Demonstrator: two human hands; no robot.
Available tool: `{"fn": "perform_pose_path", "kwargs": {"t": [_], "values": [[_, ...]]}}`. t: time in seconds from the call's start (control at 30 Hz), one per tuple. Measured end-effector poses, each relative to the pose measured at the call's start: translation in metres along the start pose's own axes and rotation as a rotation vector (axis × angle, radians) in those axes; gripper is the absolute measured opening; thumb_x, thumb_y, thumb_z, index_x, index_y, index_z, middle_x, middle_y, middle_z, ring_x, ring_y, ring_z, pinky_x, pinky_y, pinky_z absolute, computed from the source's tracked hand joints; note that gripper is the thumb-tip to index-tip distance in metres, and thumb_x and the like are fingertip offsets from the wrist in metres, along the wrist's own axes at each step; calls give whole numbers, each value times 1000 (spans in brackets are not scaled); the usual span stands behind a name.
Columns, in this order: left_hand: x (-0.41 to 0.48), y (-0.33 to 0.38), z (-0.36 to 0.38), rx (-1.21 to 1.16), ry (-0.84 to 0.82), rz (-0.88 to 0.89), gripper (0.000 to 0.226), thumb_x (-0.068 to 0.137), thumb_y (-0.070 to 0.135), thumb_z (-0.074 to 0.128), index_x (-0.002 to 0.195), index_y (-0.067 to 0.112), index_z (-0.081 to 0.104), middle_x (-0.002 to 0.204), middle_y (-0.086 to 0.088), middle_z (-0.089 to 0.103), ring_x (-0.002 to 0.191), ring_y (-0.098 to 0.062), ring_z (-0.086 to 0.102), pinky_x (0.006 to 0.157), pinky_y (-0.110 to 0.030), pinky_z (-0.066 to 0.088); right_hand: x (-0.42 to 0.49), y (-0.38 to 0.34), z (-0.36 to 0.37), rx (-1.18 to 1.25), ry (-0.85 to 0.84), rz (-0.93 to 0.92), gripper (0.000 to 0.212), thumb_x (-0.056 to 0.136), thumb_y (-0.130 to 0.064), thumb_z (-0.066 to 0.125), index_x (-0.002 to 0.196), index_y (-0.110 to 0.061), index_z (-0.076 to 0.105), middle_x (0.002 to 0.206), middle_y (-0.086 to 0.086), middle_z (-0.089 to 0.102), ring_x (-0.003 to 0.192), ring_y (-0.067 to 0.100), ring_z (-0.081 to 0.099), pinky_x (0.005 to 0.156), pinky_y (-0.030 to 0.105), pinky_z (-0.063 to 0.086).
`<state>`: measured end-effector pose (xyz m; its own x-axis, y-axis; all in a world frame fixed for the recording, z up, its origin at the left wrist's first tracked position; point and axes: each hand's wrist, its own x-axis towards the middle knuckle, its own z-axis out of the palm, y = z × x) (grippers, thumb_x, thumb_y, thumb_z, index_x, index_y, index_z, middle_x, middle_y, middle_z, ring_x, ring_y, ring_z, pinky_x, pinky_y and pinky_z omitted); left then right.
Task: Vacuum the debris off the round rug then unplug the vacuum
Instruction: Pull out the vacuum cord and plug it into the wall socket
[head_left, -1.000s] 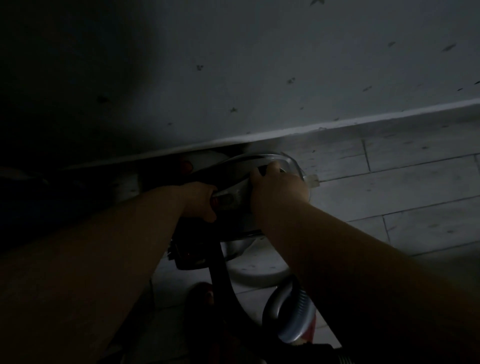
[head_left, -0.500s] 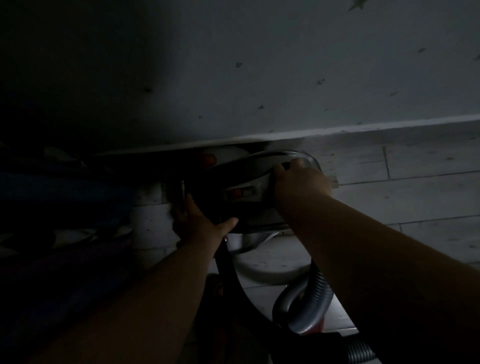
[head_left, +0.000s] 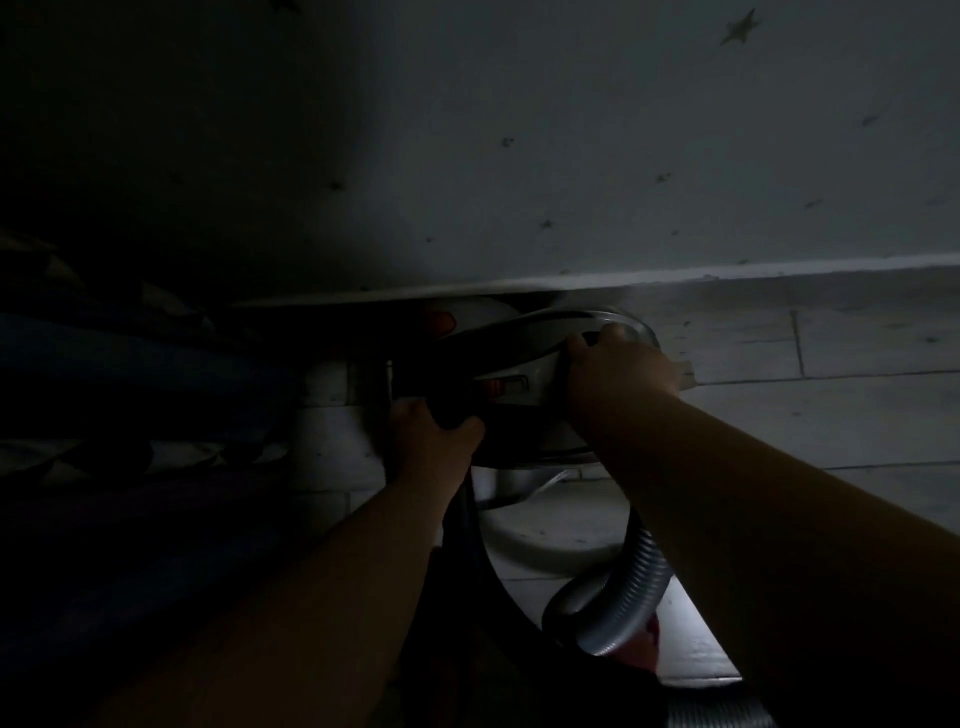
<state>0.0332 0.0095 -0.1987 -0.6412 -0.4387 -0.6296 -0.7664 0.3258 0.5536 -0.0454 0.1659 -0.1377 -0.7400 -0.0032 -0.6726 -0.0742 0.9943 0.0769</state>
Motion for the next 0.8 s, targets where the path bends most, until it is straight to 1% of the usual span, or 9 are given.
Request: {"fn": "perform_pose_path", "kwargs": {"t": [0.1,0.13,0.2,0.3,0.43,0.5,0.57,0.67,0.8], "values": [[5,22,-3,58,-27,315,55,71,20,69,123,11,54,126,-3,49,114,-23,52,98,-40,47,0,1,0,4,-6,-6,46,100,-29,46,145,-21,37,138,17,38,119,37,51,70,40,40],[9,27,-3,62,-93,323,58,74,17,68,129,13,51,126,-2,52,115,-19,51,100,-32,43,0,1,0,10,-9,-8,47,100,-30,46,144,-21,38,138,17,38,119,36,51,70,40,40],[16,41,-2,103,-263,218,51,80,12,66,129,16,52,121,-4,56,107,-17,52,89,-23,42,0,3,1,14,-8,-7,47,99,-29,47,144,-19,37,138,17,38,118,37,51,72,40,42],[27,49,-4,307,-413,100,26,80,18,67,105,16,59,113,-10,60,95,-19,56,76,-22,42,0,2,2,39,-14,-5,48,98,-25,47,145,-19,37,141,17,37,121,39,49,80,40,46],[36,61,-1,438,-511,100,20,78,23,69,94,22,56,99,-3,57,95,-20,57,81,-24,46,5,1,3,45,-49,22,54,96,-28,50,148,-22,33,145,17,33,123,41,48,84,50,54],[40,66,3,523,-561,116,20,78,27,68,92,24,54,103,-5,58,103,-23,57,87,-27,45,6,0,3,48,-66,30,59,96,-29,52,150,-23,30,147,18,30,124,42,47,85,51,54],[39,72,7,594,-600,155,27,81,27,67,105,19,58,113,-8,59,110,-24,55,90,-27,43,8,0,3,54,-82,41,63,95,-31,55,151,-25,26,147,19,29,124,43,46,85,52,54],[42,72,14,610,-615,157,39,81,26,68,118,17,58,110,-1,57,111,-19,55,86,-21,41,10,0,2,70,-108,50,65,95,-31,55,152,-26,24,147,19,27,125,43,45,87,52,53],[33,73,16,607,-565,176,62,60,53,70,116,29,60,121,3,61,107,-15,59,96,-28,48,3,1,0,102,-139,45,70,93,-31,58,153,-25,21,150,21,23,127,44,44,86,53,53]]}}
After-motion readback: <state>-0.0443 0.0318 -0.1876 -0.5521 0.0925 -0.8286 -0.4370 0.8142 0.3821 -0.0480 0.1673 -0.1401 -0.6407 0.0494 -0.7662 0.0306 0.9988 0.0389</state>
